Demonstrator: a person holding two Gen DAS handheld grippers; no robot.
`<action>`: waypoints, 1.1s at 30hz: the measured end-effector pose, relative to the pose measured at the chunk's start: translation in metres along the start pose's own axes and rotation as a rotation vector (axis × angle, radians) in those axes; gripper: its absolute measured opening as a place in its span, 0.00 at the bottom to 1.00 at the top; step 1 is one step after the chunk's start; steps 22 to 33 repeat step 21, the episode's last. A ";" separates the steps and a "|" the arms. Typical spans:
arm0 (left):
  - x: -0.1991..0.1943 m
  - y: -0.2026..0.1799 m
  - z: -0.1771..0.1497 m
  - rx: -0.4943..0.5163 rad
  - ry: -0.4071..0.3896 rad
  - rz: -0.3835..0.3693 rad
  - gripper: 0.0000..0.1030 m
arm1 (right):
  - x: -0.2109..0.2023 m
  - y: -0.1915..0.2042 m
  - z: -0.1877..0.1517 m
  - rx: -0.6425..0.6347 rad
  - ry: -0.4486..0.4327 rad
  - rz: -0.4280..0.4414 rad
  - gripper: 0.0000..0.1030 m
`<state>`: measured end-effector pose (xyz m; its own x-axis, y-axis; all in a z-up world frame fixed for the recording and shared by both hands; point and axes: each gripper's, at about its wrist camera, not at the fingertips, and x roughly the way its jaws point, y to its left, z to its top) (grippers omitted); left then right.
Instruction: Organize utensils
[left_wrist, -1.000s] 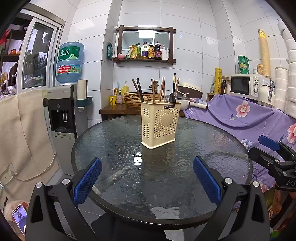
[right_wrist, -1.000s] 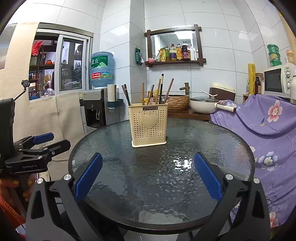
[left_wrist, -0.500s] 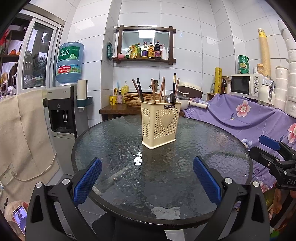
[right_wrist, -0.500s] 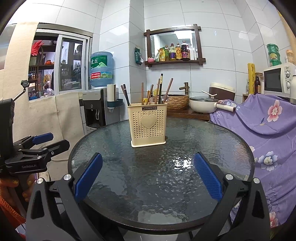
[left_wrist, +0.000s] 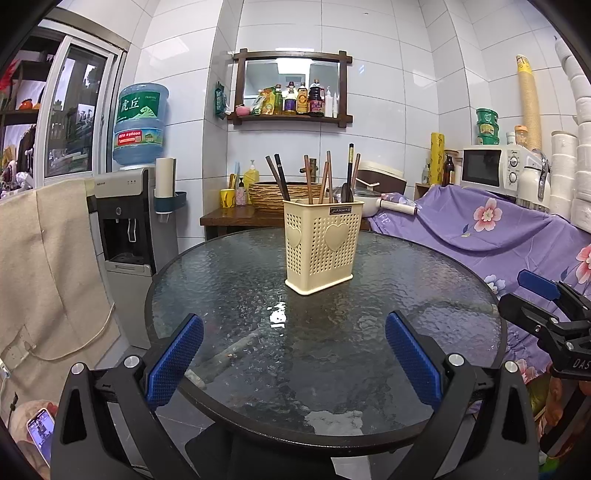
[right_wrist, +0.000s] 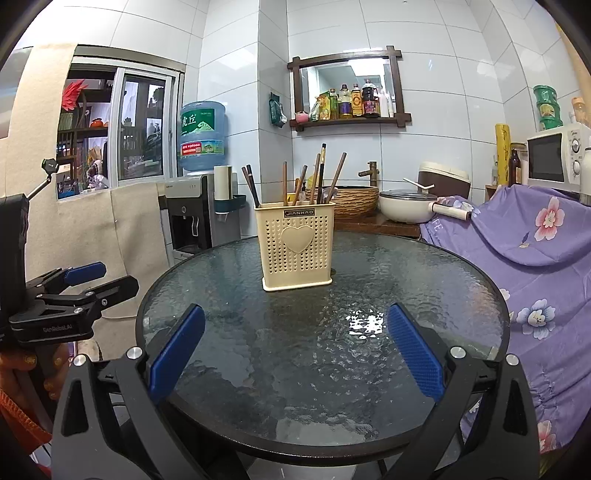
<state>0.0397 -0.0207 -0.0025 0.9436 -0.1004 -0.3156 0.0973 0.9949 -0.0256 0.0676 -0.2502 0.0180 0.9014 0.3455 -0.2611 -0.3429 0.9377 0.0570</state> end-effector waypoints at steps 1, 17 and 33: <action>0.000 0.001 0.000 -0.001 0.002 -0.001 0.94 | 0.001 0.000 0.000 -0.001 0.000 0.000 0.95; 0.002 0.002 -0.003 0.002 0.014 0.002 0.94 | 0.001 0.001 0.001 -0.004 0.002 0.002 0.95; 0.002 0.001 -0.002 -0.003 0.017 -0.004 0.94 | 0.002 0.000 0.001 -0.003 0.004 0.003 0.95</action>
